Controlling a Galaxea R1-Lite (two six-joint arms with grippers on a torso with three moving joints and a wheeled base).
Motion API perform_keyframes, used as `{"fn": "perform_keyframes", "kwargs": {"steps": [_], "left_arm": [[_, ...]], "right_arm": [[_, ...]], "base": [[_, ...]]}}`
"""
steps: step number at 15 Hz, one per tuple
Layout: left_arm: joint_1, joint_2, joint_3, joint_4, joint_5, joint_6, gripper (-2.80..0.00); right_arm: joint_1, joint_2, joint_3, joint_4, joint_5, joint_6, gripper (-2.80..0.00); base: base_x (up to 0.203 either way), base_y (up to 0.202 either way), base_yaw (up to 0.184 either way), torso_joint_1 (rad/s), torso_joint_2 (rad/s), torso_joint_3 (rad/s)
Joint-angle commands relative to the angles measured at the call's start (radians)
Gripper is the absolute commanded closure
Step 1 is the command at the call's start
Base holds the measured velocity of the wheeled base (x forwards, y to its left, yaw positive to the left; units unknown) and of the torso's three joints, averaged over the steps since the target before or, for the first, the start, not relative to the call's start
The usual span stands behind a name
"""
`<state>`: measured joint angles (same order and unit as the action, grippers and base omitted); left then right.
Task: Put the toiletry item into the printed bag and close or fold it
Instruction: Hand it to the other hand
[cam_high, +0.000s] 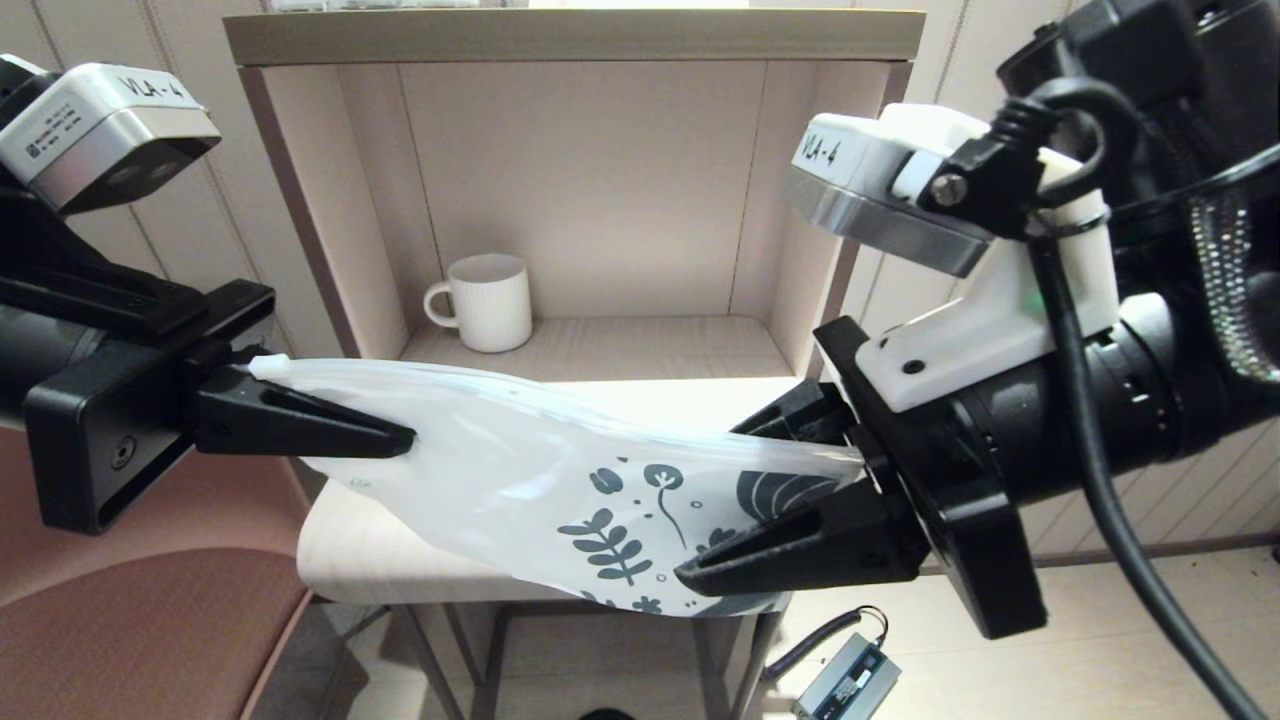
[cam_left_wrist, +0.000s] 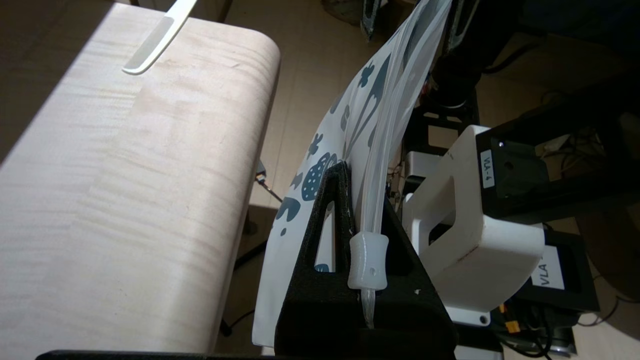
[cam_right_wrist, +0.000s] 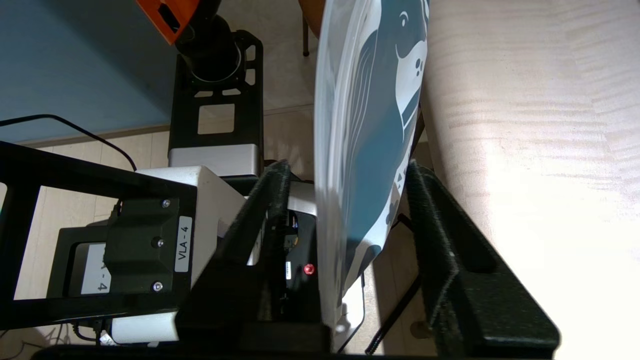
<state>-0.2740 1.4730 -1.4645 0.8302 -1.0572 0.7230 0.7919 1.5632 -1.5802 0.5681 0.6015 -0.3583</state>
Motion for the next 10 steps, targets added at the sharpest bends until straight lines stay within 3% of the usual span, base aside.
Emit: {"fn": "perform_keyframes", "kwargs": {"steps": [1, 7, 10], "left_arm": [[0.000, 0.001, 0.000, 0.006, -0.006, 0.004, 0.00], [0.001, -0.003, 0.018, 0.001, -0.006, 0.003, 0.00], [0.001, -0.002, 0.023, 0.000, -0.004, 0.003, 0.00]], "right_arm": [[-0.008, -0.005, -0.003, 0.004, 0.004, -0.002, -2.80], [-0.018, -0.053, 0.034, 0.007, 0.004, 0.000, -2.80], [-0.068, -0.114, 0.075, 0.009, 0.004, 0.001, -2.80]], "base": [[0.000, 0.000, 0.000, 0.000, 0.00, 0.000], [0.000, 0.000, 0.000, 0.000, 0.00, 0.000], [0.000, 0.000, 0.000, 0.000, 0.00, 0.000]]}}
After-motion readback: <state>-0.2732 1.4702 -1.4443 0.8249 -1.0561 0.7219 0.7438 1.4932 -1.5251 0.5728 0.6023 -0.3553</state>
